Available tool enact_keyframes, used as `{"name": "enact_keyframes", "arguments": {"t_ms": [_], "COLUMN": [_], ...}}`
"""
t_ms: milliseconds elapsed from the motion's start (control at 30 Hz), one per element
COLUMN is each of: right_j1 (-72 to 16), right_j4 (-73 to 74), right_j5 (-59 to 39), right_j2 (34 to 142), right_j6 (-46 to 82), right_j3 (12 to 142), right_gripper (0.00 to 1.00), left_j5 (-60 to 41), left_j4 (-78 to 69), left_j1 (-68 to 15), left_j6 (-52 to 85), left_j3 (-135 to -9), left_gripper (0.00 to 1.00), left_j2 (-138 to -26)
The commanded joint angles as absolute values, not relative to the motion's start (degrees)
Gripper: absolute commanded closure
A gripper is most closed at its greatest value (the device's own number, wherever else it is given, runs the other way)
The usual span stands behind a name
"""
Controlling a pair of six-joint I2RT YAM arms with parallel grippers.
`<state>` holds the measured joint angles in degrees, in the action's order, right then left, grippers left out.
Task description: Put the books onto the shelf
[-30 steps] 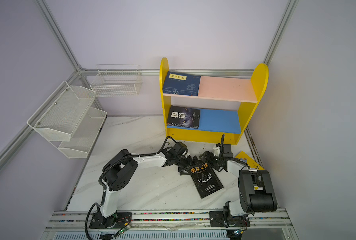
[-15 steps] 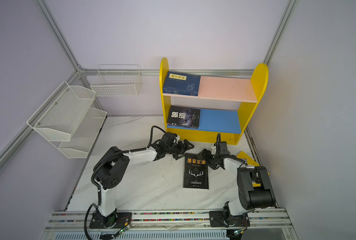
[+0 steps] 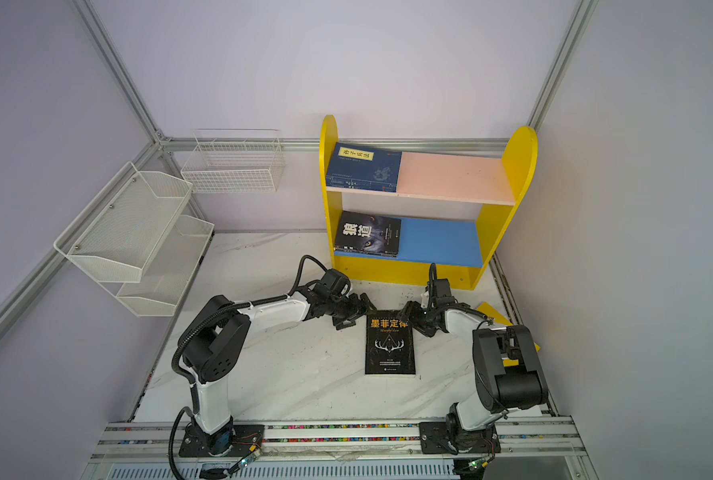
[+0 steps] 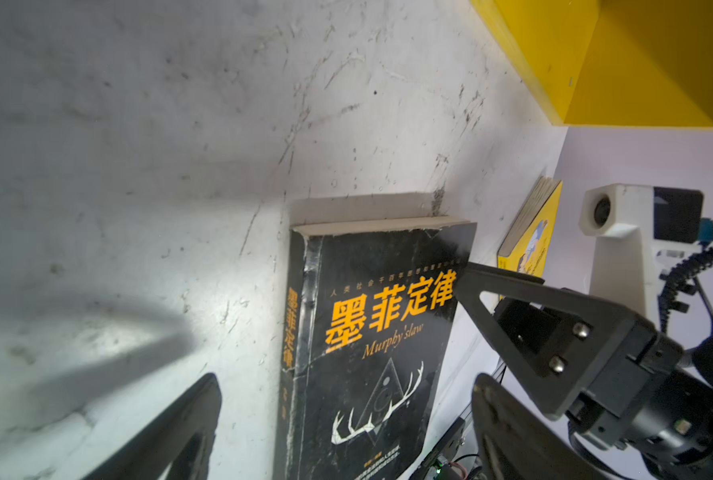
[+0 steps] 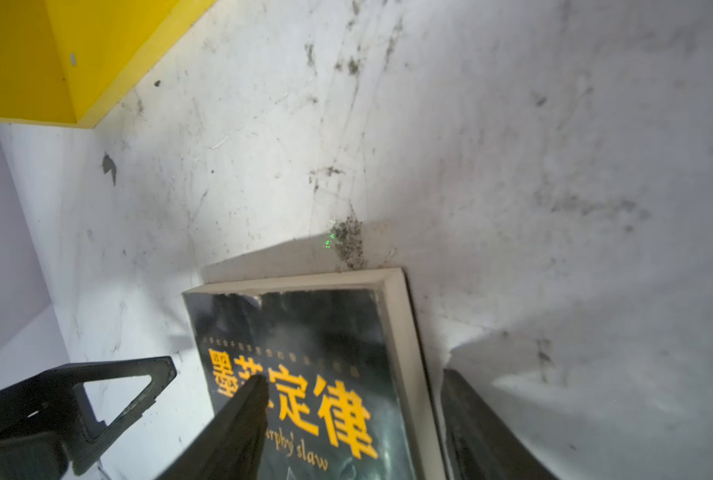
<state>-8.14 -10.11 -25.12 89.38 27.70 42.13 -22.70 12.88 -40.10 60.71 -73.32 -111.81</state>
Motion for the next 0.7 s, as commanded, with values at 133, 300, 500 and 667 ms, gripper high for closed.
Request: {"name": "enact_keyframes", "arguments": {"t_ms": [133,300,500,667], "right_j1": [-11.88,-15.76,-19.83,-19.93], "right_j4": [-15.24,-13.73,-14.11,-14.54], "right_j5": [-23.11,-25.82,-25.42,-24.69], "right_j2": [100.46,104.48,107.86,108.89], "right_j6": [24.85,25.61,26.14,26.19], "right_j3": [40.38,42.56,46.8,49.14], "right_gripper": [0.62,0.71,0.73,0.73], "left_j5": [-29.41,-32.12,-29.19,-24.58], "left_j4": [-2.42,-22.11,-31.76,-17.23], "left_j1": [-40.17,-39.36,-37.41,-36.9], "left_j6": [66.13,74.65,77.18,71.18], "left_j3": [-70.85,-66.54,-63.37,-63.99], "left_gripper": [0.18,0.29,0.35,0.51], "left_j2": [-116.11,-116.59,-110.77,-105.2]}}
